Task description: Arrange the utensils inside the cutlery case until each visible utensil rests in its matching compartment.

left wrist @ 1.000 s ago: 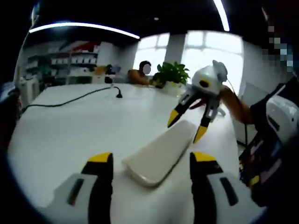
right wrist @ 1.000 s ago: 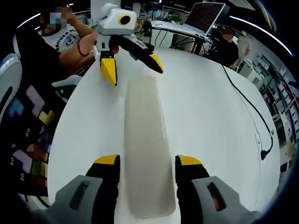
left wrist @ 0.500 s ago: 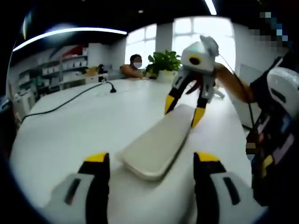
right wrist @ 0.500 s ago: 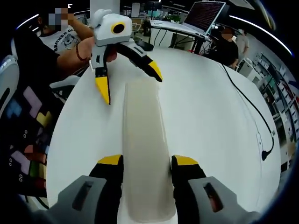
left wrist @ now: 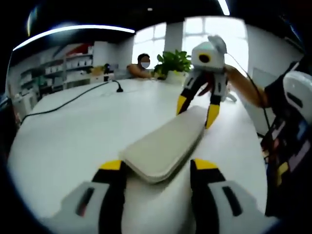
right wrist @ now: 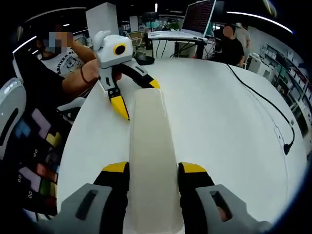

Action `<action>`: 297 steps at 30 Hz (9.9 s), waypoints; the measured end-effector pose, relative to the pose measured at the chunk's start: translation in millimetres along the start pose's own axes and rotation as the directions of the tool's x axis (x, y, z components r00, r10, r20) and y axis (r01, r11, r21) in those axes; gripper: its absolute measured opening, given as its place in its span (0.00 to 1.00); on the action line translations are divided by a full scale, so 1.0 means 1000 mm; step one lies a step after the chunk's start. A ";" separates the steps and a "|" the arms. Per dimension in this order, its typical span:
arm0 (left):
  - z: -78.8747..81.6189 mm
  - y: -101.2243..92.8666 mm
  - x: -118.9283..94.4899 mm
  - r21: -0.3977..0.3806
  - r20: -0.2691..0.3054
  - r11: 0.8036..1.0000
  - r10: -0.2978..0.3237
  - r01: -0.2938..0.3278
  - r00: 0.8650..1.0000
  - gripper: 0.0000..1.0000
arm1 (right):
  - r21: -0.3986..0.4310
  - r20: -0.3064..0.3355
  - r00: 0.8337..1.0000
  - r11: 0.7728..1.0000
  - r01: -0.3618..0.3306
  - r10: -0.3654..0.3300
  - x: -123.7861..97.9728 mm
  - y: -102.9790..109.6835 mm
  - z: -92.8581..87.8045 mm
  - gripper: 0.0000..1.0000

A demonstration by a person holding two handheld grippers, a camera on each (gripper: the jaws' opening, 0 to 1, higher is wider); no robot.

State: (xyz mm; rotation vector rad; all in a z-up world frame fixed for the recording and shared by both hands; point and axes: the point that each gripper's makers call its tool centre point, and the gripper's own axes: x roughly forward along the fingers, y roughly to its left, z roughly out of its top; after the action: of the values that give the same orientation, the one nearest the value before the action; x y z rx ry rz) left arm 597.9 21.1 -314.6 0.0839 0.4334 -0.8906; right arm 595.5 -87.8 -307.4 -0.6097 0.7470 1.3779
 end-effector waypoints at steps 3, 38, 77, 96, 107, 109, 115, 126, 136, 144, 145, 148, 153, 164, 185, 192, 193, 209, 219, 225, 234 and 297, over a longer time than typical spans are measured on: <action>0.001 0.003 0.000 -0.027 0.003 1.000 0.006 -0.006 1.000 0.48 | 0.018 -0.004 1.000 1.000 -0.021 0.021 -0.001 0.004 -0.001 0.41; -0.002 0.002 -0.003 -0.038 -0.025 0.999 0.022 -0.022 0.999 0.34 | -0.053 -0.045 0.999 0.998 -0.020 0.018 -0.009 -0.005 -0.015 0.41; 0.044 -0.013 -0.009 0.312 -0.349 0.943 -0.002 0.118 0.937 0.23 | -0.014 -0.148 0.978 0.989 0.146 -0.146 -0.074 -0.013 -0.048 0.21; 0.041 -0.024 0.007 0.327 -0.543 0.910 -0.040 0.255 0.839 0.22 | 0.006 -0.320 0.944 0.996 0.088 -0.081 -0.075 -0.010 -0.070 0.18; 0.024 -0.020 0.011 0.295 -0.629 0.910 -0.045 0.292 0.776 0.19 | 0.007 -0.399 0.915 0.998 0.066 -0.057 -0.073 -0.011 -0.071 0.19; 0.025 -0.021 0.011 0.286 -0.633 0.912 -0.050 0.293 0.772 0.19 | -0.002 -0.419 0.906 0.998 0.063 -0.057 -0.073 -0.010 -0.070 0.19; 0.024 -0.021 0.011 0.259 -0.638 0.919 -0.067 0.296 0.767 0.18 | -0.043 -0.472 0.879 0.997 0.058 -0.072 -0.071 -0.010 -0.072 0.17; 0.024 -0.020 0.014 0.250 -0.656 0.914 -0.083 0.320 0.751 0.18 | -0.057 -0.529 0.848 0.998 0.016 -0.044 -0.069 -0.011 -0.077 0.16; 0.024 -0.022 0.018 0.265 -0.725 0.890 -0.069 0.370 0.685 0.17 | -0.034 -0.552 0.833 0.999 0.012 -0.029 -0.068 -0.011 -0.077 0.16; 0.024 -0.022 0.019 0.263 -0.756 0.883 -0.062 0.389 0.651 0.16 | -0.050 -0.579 0.814 0.999 0.006 -0.034 -0.068 -0.010 -0.076 0.16; 0.024 -0.022 0.019 0.266 -0.758 0.882 -0.058 0.389 0.649 0.16 | -0.049 -0.579 0.814 0.999 0.006 -0.033 -0.068 -0.011 -0.076 0.16; 0.023 -0.022 0.019 0.276 -0.758 0.876 -0.055 0.396 0.650 0.16 | -0.052 -0.581 0.813 0.999 0.000 -0.030 -0.068 -0.010 -0.075 0.16; 0.024 -0.021 0.019 0.264 -0.745 0.880 -0.074 0.395 0.663 0.16 | -0.054 -0.583 0.811 0.999 0.008 -0.038 -0.068 -0.010 -0.075 0.16; 0.023 -0.023 0.016 0.292 -0.704 0.883 -0.063 0.368 0.708 0.15 | -0.091 -0.440 0.892 0.994 0.067 -0.101 -0.071 0.001 -0.075 0.04; 0.052 -0.002 0.006 0.338 -0.318 0.939 0.049 0.065 0.947 0.21 | 0.076 0.261 0.910 0.947 0.312 -0.321 -0.100 -0.001 -0.019 0.07; 0.065 0.016 0.001 0.244 -0.145 0.961 0.166 -0.128 0.975 0.22 | 0.200 0.362 0.835 0.909 0.364 -0.414 -0.107 -0.007 -0.026 0.13; 0.065 0.016 0.000 0.244 -0.128 0.960 0.171 -0.136 0.977 0.22 | 0.220 0.368 0.825 0.902 0.371 -0.429 -0.108 -0.008 -0.029 0.13; 0.044 0.003 -0.011 0.009 0.090 0.967 0.253 -0.254 0.963 0.31 | 0.382 0.374 0.778 0.848 0.367 -0.505 -0.084 0.012 -0.054 0.35; 0.010 0.000 -0.015 -0.173 0.081 0.941 0.309 -0.292 0.948 0.39 | 0.552 0.349 0.698 0.739 0.386 -0.626 -0.076 0.009 -0.071 0.49; 0.009 0.000 -0.010 -0.188 0.097 0.930 0.337 -0.315 0.937 0.50 | 0.591 0.312 0.709 0.713 0.377 -0.633 -0.068 0.000 -0.076 0.51; 0.012 -0.003 -0.001 -0.205 0.124 0.940 0.302 -0.273 0.945 0.54 | 0.597 0.312 0.728 0.722 0.350 -0.611 -0.058 -0.005 -0.076 0.51; 0.040 0.007 0.065 -0.092 0.118 0.962 0.265 -0.255 0.957 0.48 | 0.526 0.281 0.670 0.694 0.491 -0.687 -0.080 -0.053 -0.092 0.45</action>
State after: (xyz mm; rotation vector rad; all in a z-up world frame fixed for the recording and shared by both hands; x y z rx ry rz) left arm 652.0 -31.7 -304.8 0.0128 0.3256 -0.6149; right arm 635.2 -215.2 -306.6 -0.1385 0.3589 0.6496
